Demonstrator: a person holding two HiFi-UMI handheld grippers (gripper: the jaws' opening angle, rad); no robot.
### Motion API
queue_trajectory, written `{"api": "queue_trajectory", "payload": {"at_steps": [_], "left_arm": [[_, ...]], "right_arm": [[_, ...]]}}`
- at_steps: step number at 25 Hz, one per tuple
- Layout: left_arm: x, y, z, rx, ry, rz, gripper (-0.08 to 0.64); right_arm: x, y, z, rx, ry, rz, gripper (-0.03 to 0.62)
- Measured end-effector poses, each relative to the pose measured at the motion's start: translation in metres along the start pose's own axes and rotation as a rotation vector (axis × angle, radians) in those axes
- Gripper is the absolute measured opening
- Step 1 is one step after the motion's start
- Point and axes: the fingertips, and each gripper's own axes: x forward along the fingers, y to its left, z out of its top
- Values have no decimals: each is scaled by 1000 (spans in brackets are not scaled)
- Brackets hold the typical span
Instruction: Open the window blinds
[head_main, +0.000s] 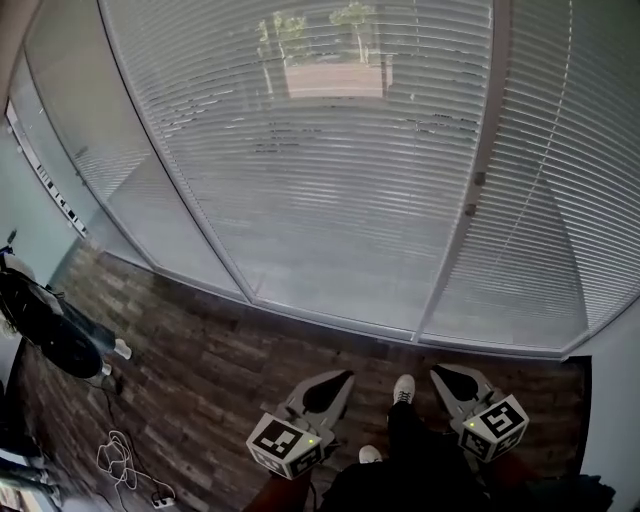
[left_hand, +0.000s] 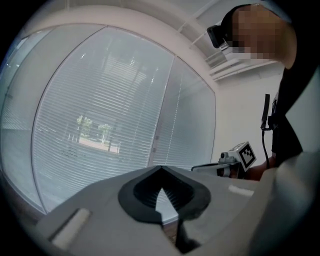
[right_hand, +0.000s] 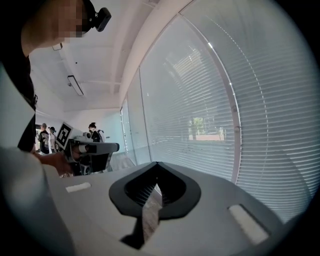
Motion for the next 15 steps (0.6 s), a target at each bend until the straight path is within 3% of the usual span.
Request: {"api": "queue_trajectory", "payload": {"at_steps": [9, 15], "left_arm": [[10, 5, -1, -18, 41, 15, 0], [34, 12, -9, -11, 72, 20, 0]], "right_arm": [[19, -10, 17, 7, -12, 47, 26], [28, -34, -1, 49, -12, 43, 26]]}}
